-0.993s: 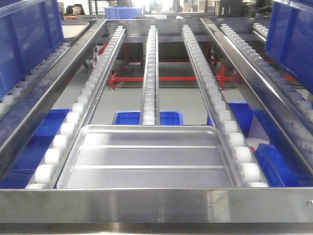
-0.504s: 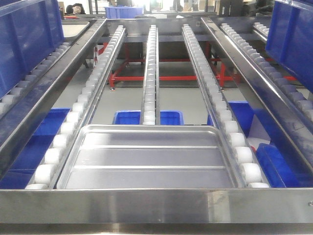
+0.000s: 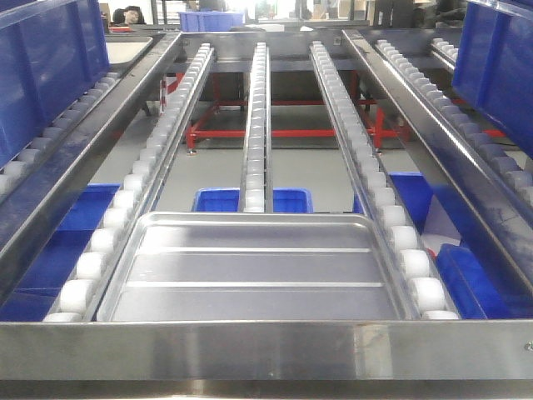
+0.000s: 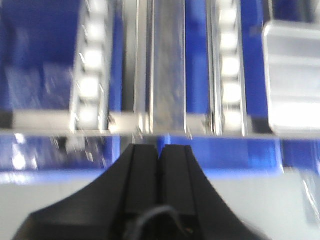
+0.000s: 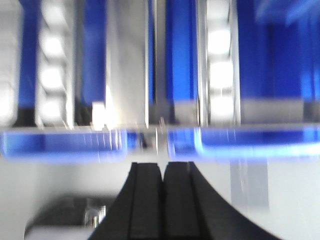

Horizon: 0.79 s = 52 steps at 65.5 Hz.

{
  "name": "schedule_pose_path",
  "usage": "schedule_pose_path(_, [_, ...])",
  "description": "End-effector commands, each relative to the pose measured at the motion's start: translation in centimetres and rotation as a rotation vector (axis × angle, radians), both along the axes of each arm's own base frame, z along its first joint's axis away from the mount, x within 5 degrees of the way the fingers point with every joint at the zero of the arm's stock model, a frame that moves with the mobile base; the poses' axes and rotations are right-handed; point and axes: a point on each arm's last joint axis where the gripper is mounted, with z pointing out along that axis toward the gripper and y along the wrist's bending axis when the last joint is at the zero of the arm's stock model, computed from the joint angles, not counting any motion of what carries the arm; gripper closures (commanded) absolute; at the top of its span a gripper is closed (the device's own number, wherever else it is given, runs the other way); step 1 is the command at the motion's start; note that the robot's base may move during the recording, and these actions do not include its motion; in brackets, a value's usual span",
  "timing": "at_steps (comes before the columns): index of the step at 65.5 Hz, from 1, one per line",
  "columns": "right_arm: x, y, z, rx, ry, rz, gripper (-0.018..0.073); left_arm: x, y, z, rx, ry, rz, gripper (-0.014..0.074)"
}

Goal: Grab silver tray and stack on right shelf

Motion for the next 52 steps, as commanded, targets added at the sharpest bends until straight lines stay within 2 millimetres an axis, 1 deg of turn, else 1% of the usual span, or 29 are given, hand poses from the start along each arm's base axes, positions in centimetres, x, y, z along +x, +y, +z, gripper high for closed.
schedule_pose_path(1, [1.6, 0.2, 0.5, 0.020, 0.018, -0.005, 0.0510, 1.8, -0.7, 0.4, -0.081, 0.021, 0.013, 0.0687])
schedule_pose_path(12, [3.9, 0.8, -0.6, 0.106, 0.034, -0.036, 0.0510, 4.4, -1.6, -1.4, -0.178, 0.140, 0.051, 0.0687])
schedule_pose_path(17, [4.7, 1.2, -1.0, 0.104, 0.065, -0.018, 0.0508, 5.2, -1.9, -1.9, -0.189, 0.171, 0.053, 0.0687])
schedule_pose_path(21, [5.4, 1.9, -1.0, 0.105, 0.064, 0.013, 0.0501, 5.8, -2.3, -2.1, -0.196, 0.156, 0.053, 0.0687])
schedule_pose_path(26, [6.2, 3.4, -0.7, 0.127, 0.037, 0.045, 0.0500, 6.2, -3.2, -2.1, -0.206, 0.143, 0.045, 0.0687])
schedule_pose_path(29, [6.9, 4.6, -0.7, 0.145, 0.030, 0.061, 0.0499, 6.5, -3.7, -2.2, -0.208, 0.154, 0.055, 0.0687])
schedule_pose_path(31, [7.3, 5.3, -0.7, 0.156, 0.027, 0.049, 0.0499, 6.6, -4.4, -2.4, -0.194, 0.159, 0.050, 0.0687])
schedule_pose_path(38, [8.7, 7.1, -1.0, 0.141, 0.040, 0.044, 0.0499, 7.5, -6.0, -2.4, -0.138, 0.148, 0.055, 0.0687])
schedule_pose_path(45, [10.0, 9.3, -1.2, 0.091, 0.042, 0.096, 0.0499, 8.5, -8.5, -1.8, -0.083, 0.125, 0.014, 0.0687])
schedule_pose_path(52, [11.5, 11.0, -1.5, 0.095, 0.049, 0.091, 0.0499, 9.6, -11.0, -2.1, -0.067, 0.145, -0.012, 0.0687])
